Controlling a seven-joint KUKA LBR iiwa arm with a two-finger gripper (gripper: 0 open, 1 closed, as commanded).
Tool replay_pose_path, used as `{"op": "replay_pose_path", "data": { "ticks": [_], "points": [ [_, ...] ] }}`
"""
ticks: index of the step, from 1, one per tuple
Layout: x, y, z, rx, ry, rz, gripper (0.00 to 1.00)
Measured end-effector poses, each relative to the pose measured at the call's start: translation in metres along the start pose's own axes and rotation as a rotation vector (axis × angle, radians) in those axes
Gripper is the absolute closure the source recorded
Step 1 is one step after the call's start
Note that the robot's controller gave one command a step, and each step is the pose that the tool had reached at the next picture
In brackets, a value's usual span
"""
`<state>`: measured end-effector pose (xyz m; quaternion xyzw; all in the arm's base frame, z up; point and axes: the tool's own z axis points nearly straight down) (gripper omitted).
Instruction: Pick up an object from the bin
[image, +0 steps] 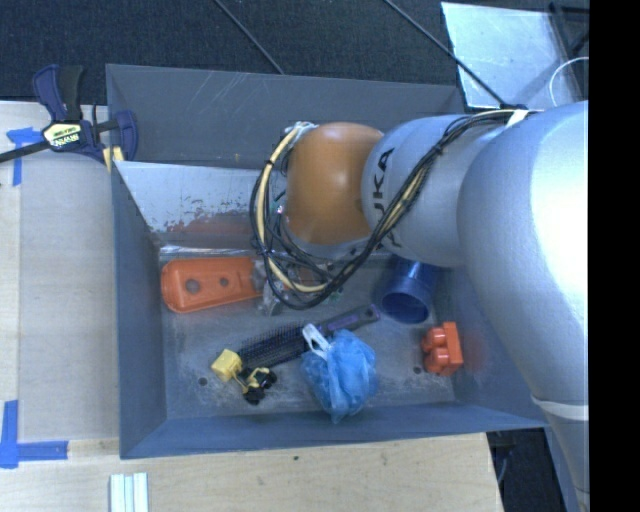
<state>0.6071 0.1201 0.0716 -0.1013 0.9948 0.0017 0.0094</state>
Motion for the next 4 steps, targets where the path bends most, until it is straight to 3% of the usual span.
{"op": "replay_pose_path", "data": {
  "ticks": [4],
  "points": [
    [0.0,0.0,0.0,0.0,0.0,0.0,1.0]
  ]
}}
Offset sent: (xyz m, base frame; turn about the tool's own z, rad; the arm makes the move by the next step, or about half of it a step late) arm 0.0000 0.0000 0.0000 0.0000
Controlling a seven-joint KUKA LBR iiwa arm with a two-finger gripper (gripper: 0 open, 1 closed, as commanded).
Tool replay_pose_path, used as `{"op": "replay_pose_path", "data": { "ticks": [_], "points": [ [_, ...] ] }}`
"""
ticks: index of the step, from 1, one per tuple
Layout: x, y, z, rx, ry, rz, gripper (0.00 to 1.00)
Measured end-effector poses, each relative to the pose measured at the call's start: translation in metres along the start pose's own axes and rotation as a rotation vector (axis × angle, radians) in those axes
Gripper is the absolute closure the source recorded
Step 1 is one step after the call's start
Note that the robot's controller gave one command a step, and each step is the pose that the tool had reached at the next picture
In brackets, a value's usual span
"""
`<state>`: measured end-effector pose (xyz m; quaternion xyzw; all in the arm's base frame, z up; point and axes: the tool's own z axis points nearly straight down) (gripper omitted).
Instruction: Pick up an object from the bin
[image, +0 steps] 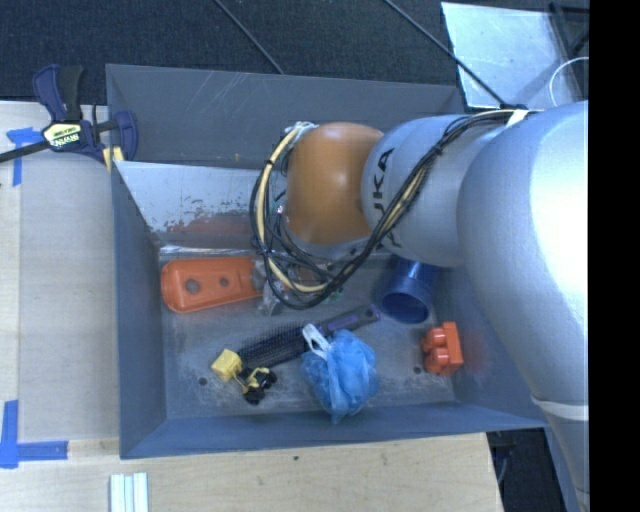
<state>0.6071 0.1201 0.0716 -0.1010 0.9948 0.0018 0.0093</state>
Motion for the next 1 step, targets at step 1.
{"op": "replay_pose_path", "data": {
  "ticks": [1],
  "points": [
    [0.0,0.0,0.0,0.0,0.0,0.0,1.0]
  ]
}}
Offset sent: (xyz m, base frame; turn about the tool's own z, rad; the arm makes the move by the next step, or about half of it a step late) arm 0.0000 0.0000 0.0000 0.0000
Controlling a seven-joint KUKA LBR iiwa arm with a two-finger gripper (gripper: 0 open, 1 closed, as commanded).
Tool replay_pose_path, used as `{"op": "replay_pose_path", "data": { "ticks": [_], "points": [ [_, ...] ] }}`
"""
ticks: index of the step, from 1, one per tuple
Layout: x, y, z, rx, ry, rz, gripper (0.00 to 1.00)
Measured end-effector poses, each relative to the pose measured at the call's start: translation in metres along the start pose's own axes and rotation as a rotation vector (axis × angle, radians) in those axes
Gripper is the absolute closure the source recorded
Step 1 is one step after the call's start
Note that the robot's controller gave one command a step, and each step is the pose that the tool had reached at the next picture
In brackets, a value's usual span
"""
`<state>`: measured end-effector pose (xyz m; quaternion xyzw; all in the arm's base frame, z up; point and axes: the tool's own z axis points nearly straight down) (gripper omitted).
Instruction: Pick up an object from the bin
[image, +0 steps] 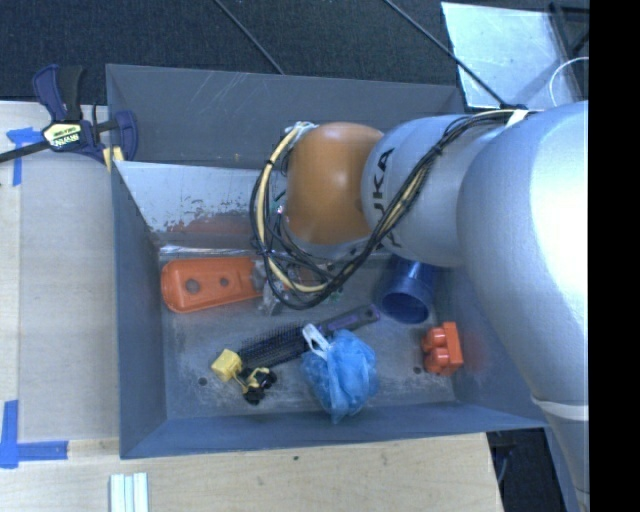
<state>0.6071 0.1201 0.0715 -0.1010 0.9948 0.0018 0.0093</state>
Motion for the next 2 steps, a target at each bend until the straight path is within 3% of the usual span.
{"op": "replay_pose_path", "data": {
  "ticks": [2],
  "points": [
    [0.0,0.0,0.0,0.0,0.0,0.0,1.0]
  ]
}}
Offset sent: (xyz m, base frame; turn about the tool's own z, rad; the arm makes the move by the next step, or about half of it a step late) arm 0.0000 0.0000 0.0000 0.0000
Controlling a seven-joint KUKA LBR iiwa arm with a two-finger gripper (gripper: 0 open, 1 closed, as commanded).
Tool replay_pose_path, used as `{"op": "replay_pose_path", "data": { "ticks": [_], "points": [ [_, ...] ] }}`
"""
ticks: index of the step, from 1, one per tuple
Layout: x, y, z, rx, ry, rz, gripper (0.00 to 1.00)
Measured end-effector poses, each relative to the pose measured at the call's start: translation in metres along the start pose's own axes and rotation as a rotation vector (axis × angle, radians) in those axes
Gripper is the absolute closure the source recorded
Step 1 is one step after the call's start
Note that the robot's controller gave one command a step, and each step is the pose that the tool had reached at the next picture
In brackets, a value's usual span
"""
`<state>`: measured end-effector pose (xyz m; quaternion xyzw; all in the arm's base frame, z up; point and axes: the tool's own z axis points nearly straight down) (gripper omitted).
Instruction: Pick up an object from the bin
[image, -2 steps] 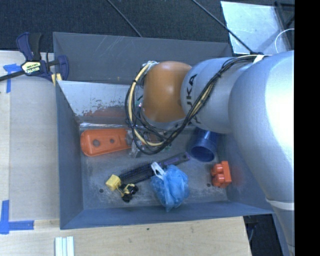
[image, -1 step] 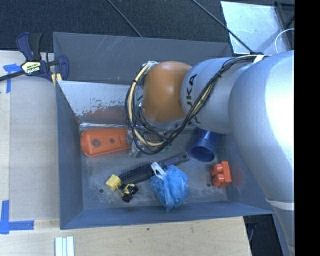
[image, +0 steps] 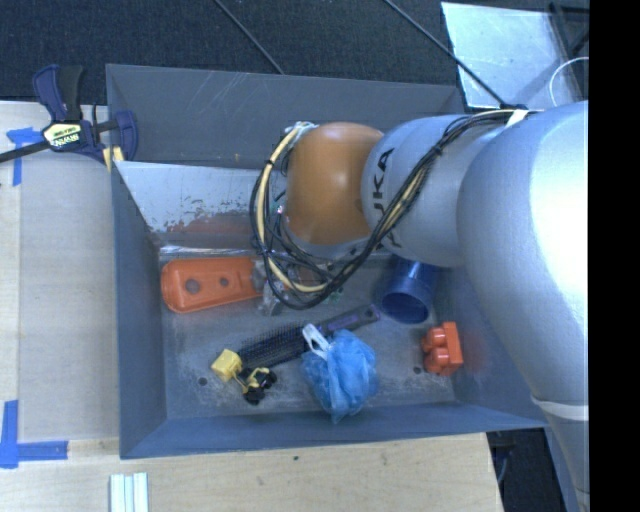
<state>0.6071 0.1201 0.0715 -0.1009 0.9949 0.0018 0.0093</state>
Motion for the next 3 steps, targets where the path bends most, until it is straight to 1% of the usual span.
{"op": "replay_pose_path", "data": {
  "ticks": [2,3],
  "points": [
    [0.0,0.0,0.0,0.0,0.0,0.0,1.0],
    [0.0003,-0.0001,0.0003,0.0,0.001,0.0,0.0]
  ]
}}
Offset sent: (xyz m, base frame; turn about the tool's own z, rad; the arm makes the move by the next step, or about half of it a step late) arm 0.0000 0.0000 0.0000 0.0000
